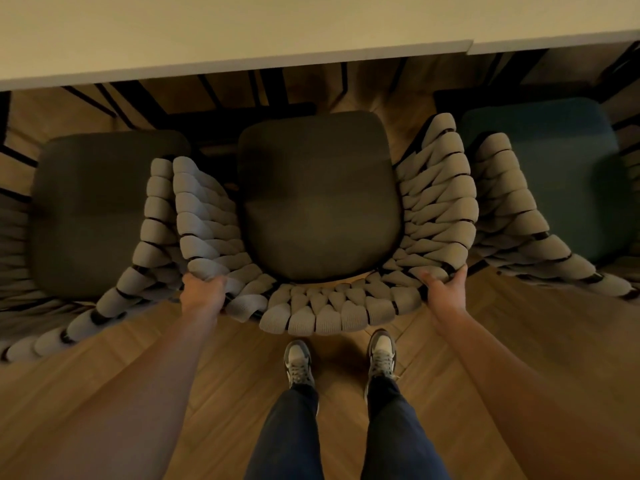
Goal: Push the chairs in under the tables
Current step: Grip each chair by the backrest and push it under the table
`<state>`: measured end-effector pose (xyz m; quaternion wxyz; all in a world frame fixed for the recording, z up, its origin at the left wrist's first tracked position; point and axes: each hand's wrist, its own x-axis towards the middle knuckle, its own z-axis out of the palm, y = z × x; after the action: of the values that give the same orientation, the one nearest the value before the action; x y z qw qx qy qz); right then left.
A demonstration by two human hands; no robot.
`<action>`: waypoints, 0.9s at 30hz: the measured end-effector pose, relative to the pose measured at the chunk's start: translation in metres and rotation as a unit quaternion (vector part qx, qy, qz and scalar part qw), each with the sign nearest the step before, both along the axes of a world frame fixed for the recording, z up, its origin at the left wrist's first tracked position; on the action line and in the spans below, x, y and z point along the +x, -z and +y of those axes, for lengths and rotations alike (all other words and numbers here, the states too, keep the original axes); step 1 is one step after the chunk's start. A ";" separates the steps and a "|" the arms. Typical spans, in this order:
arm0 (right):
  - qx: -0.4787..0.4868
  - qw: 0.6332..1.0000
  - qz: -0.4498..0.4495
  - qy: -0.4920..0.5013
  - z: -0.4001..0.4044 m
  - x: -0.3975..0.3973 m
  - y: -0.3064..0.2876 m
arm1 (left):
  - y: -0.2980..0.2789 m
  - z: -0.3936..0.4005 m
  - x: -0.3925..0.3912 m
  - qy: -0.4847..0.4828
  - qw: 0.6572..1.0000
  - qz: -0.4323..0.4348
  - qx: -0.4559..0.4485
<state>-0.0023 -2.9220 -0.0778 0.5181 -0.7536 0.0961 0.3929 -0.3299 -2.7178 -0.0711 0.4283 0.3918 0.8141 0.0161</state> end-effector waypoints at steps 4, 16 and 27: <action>-0.005 1.000 -0.014 -0.004 0.003 -0.006 0.001 | 0.001 0.006 -0.001 -0.009 1.000 0.006 0.014; 0.006 1.000 -0.013 0.011 0.003 -0.007 0.006 | 0.006 0.009 -0.002 -0.011 1.000 -0.005 0.016; 0.002 1.000 0.002 0.020 -0.003 -0.001 0.006 | 0.006 0.005 -0.002 -0.013 1.000 -0.021 0.010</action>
<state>-0.0030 -2.9249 -0.0836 0.5270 -0.7500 0.1115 0.3840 -0.3315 -2.7130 -0.0769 0.4413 0.3850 0.8096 0.0378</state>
